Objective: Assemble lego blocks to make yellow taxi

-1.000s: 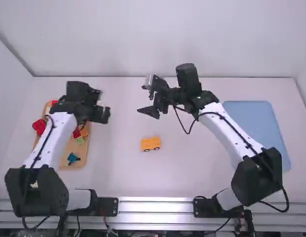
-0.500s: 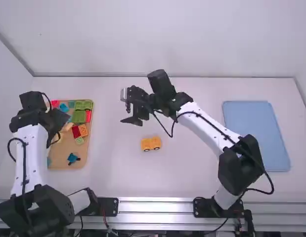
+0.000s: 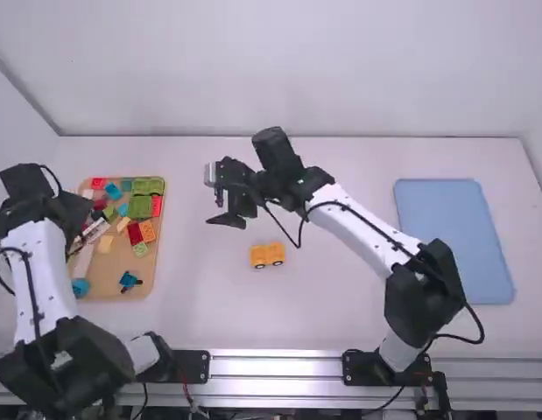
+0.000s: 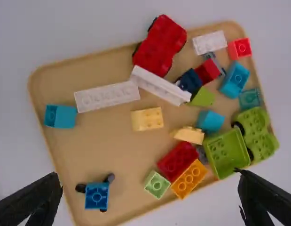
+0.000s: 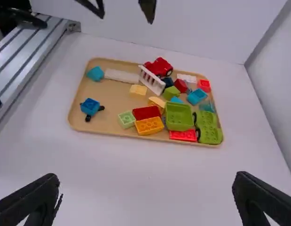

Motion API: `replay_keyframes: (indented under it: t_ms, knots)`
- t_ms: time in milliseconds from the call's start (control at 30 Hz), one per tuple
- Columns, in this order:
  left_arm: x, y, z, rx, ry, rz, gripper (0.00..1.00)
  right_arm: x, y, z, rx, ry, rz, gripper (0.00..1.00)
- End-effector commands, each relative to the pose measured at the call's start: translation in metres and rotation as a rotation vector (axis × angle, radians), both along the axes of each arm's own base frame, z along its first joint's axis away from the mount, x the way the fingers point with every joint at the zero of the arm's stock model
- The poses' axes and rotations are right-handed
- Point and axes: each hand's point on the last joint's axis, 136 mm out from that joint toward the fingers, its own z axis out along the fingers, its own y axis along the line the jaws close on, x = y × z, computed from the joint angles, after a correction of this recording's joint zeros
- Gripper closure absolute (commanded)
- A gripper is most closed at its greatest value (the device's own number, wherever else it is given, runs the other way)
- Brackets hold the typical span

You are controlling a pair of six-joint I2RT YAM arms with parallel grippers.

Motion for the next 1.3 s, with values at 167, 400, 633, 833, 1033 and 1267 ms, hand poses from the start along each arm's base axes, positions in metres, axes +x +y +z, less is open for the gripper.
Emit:
replay_keyframes:
  t_ms: [167,400,633,833,1033,1267]
  knots:
    - [0.029,0.019,-0.004,-0.004,0.248,-0.326,0.01,0.011,-0.003,0.013,0.022,-0.024,-0.017,0.02]
    - [0.030,0.025,-0.066,-0.038,0.612,-0.987,0.01,0.014,-0.006,0.012,0.017,-0.017,-0.027,0.02]
    - [0.042,0.022,-0.117,-0.064,0.623,-1.189,0.01,0.019,-0.011,0.012,0.018,-0.017,-0.039,0.02]
    - [0.055,0.010,-0.137,-0.034,0.546,-1.363,0.05,0.023,-0.015,0.011,0.012,-0.009,-0.051,0.02]
    - [0.057,0.003,-0.149,-0.047,0.498,-1.361,0.19,0.027,-0.020,0.009,0.007,-0.001,-0.063,0.02]
    - [0.059,0.006,-0.163,-0.045,0.472,-1.249,0.22,0.027,-0.020,0.009,0.007,0.002,-0.064,0.02]
